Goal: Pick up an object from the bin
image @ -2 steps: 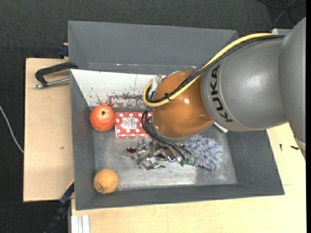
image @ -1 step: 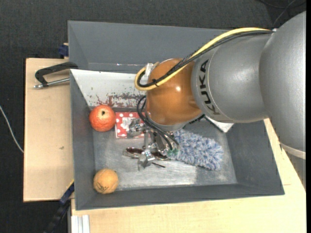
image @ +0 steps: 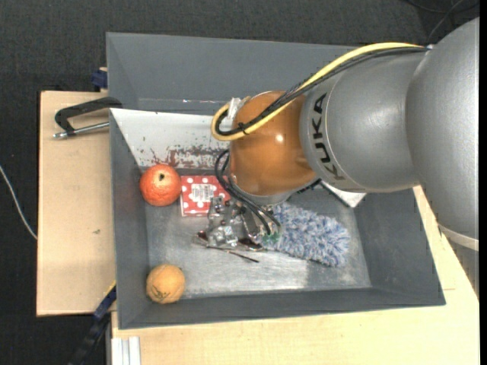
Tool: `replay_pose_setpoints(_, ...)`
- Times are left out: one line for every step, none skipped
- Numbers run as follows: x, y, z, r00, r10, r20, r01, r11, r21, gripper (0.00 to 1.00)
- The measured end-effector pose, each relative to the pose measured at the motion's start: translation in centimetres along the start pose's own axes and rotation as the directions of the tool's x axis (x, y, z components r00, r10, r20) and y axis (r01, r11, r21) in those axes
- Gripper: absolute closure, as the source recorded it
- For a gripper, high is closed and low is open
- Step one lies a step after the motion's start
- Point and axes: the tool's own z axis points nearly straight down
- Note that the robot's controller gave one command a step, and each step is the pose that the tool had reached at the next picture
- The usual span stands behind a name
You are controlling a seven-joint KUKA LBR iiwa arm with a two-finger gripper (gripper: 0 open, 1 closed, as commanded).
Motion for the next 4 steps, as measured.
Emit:
replay_pose_setpoints(0.0,0.0,0.0,1.000,0.000,0.000,0.000,1.000,0.000,1.00)
replay_pose_setpoints(0.4,0.1,-4.1,1.000,0.004,-0.008,-0.004,1.000,0.001,1.00)
replay_pose_setpoints(-0.5,0.1,-3.1,1.000,0.004,0.012,-0.004,1.000,0.000,1.00)
replay_pose_setpoints(0.7,-0.9,-5.9,1.000,0.008,0.010,-0.008,1.000,0.000,1.00)
